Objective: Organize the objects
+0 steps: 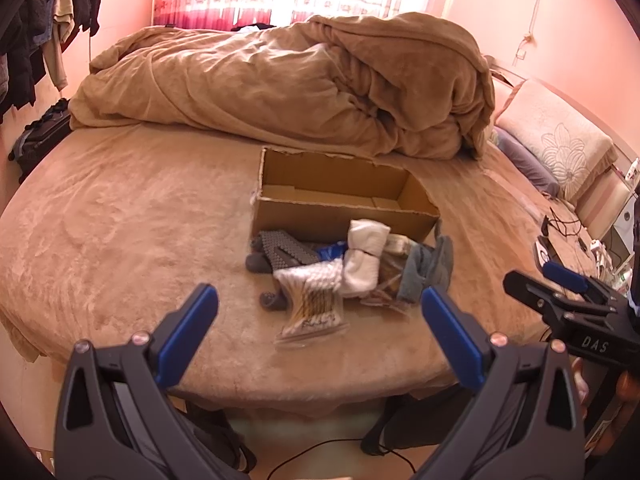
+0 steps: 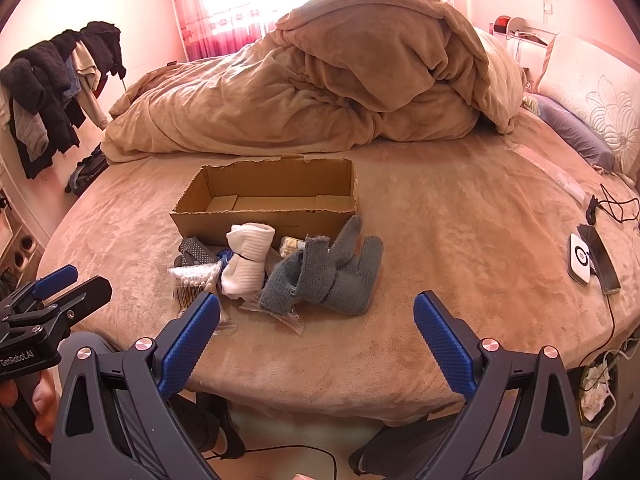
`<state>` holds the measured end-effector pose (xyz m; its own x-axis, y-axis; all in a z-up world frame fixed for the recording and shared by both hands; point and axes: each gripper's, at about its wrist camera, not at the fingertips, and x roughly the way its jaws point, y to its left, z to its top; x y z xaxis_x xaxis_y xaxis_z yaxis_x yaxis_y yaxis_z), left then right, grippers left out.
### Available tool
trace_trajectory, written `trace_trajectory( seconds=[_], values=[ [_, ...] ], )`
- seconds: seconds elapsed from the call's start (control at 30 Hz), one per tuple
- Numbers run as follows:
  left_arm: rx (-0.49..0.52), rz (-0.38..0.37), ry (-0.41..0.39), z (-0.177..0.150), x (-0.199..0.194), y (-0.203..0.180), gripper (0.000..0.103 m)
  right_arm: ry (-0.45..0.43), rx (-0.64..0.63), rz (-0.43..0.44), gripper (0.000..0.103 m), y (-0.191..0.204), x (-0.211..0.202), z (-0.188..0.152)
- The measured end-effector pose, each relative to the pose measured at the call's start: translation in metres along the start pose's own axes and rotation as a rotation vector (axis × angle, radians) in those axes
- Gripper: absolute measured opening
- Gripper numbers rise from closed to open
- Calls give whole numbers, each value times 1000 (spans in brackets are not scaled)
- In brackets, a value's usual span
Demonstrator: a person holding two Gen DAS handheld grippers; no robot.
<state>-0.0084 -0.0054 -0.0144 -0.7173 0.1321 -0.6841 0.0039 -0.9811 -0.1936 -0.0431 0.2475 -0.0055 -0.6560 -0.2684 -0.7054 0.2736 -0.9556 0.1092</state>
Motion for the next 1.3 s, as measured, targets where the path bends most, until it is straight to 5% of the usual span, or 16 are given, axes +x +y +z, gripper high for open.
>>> trace_trajectory(
  seconds=[0.5,0.87,1.1,1.3],
  values=[
    [-1,1,53,2,34,0,102,36,11,6,99,-9,24,3],
    [-20,1,148,-8,95,6,101,96,34,11,99,-25,70,5],
    [-50,-10,216,-26,139,14,90,137,43,36,99,-32,105,6],
    [-52,-20,253,-35,161,17,65,159,23,65,99,-29,130,5]
  ],
)
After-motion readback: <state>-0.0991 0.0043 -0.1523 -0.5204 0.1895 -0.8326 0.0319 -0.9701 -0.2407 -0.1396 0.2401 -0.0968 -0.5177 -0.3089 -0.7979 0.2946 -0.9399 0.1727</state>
